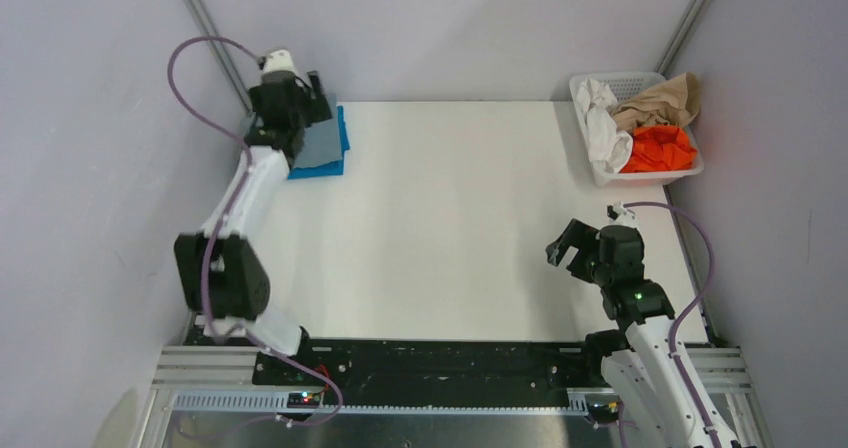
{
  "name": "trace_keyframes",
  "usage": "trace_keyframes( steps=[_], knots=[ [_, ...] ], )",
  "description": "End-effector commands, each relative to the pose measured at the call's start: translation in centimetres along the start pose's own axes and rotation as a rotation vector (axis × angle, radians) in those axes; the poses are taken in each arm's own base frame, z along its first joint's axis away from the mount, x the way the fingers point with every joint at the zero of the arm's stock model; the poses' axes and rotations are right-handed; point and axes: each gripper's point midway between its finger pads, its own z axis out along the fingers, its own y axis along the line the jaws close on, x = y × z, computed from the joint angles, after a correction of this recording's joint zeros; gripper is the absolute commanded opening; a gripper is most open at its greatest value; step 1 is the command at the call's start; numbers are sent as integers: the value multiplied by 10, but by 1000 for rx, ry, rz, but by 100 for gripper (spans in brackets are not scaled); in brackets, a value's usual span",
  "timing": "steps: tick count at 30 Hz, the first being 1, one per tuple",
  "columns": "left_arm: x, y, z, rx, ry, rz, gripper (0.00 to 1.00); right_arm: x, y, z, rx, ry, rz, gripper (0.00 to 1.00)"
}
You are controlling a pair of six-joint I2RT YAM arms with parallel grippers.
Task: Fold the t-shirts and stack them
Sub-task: Reset both arms
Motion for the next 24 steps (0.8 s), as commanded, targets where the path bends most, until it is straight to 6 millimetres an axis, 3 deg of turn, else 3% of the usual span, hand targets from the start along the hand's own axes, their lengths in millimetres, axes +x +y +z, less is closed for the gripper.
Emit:
trace_keyframes(
  steps=[1,2,3,4,5,6,7,10,11,14,15,16,20,24],
  knots=[
    [0,-88,-126,225,-182,-51,100,-10,11,-6,-49,-43,-4,100],
    [12,-93,-140,254,-185,-86,100,-11,11,-7,-53,-53,-5,100],
    [41,-99,-160,326,-170,-95,100,-12,9,-7,-43,-61,-3,100],
    [56,-109,-173,406,-137,-148,100,-12,9,-8,-42,-65,-2,100],
    [90,-105,-187,445,-97,-159,100,-12,9,-8,-40,-66,2,100],
    [105,-104,-195,468,-70,-206,100,-13,10,-8,-43,-68,1,100],
    [134,-95,-207,483,-47,-204,100,-13,11,-9,-47,-69,0,100],
    [177,-65,-221,438,-25,-224,100,-14,11,-11,-48,-85,2,100],
    [190,-47,-224,396,-26,-229,100,-15,10,-12,-39,-95,3,100],
    [209,-16,-228,323,-44,-234,100,-23,-1,-16,19,-155,30,100],
    [208,-7,-232,307,-69,-263,100,-26,-2,-19,24,-178,39,100],
    [214,-3,-232,303,-69,-267,100,-30,-5,-21,39,-200,51,100],
    [203,2,-244,346,-139,-318,100,-36,-8,-30,33,-272,83,100],
    [207,4,-243,335,-125,-320,100,-39,-4,-36,4,-309,88,100]
  ],
)
